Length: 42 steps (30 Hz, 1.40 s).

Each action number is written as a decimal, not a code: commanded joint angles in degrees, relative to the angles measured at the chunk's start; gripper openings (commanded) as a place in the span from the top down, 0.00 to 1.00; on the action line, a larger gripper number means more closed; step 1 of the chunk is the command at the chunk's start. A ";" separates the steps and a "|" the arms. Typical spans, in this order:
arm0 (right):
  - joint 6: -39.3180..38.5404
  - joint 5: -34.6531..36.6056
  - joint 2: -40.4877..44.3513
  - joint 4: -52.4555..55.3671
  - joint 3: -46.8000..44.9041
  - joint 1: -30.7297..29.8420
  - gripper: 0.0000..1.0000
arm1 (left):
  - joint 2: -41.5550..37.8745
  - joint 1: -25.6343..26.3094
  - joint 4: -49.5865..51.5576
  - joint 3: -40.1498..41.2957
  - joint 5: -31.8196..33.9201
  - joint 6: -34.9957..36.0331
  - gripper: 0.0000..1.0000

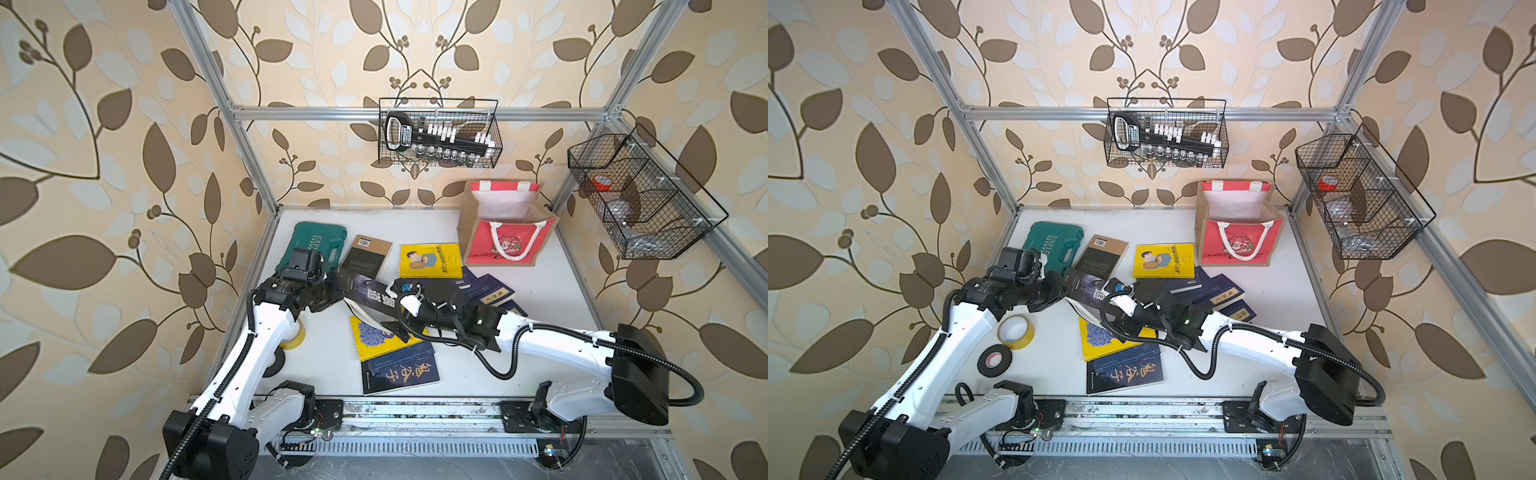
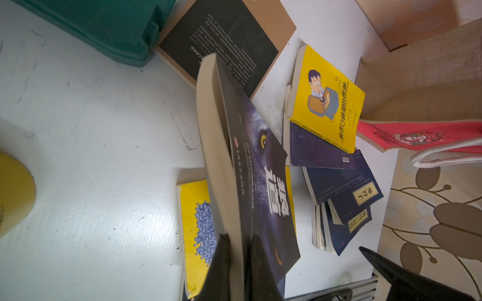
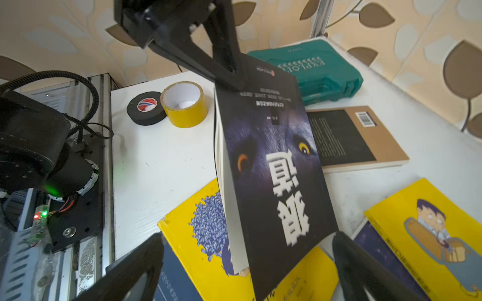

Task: Put the books into the canvas bag
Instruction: Pick up the book from the book.

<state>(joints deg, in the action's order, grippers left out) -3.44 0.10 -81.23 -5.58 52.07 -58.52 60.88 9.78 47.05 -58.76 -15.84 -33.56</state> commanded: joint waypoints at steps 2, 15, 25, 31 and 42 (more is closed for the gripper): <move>-4.39 9.86 -3.47 -3.77 3.04 -3.75 0.02 | -0.76 0.59 5.14 -5.95 -4.39 4.78 1.00; -3.46 26.64 -15.31 -12.70 8.59 -10.73 0.02 | -2.34 0.68 9.50 -12.08 -3.97 -0.04 1.00; -2.03 30.48 -22.21 -12.85 14.52 -11.53 0.02 | -4.10 0.77 8.07 -12.24 -1.70 -4.60 1.00; -0.53 38.46 -25.40 -11.07 17.52 -11.61 0.33 | -5.33 0.77 7.95 -12.60 -1.39 -5.29 1.00; 6.18 27.71 -16.42 -4.06 15.47 -7.80 1.00 | -5.90 0.77 7.09 -13.54 -2.97 0.16 0.47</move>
<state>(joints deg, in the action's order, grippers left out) -1.08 32.47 -103.63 -11.05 68.86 -69.21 57.01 9.85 55.05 -68.62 -17.43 -36.25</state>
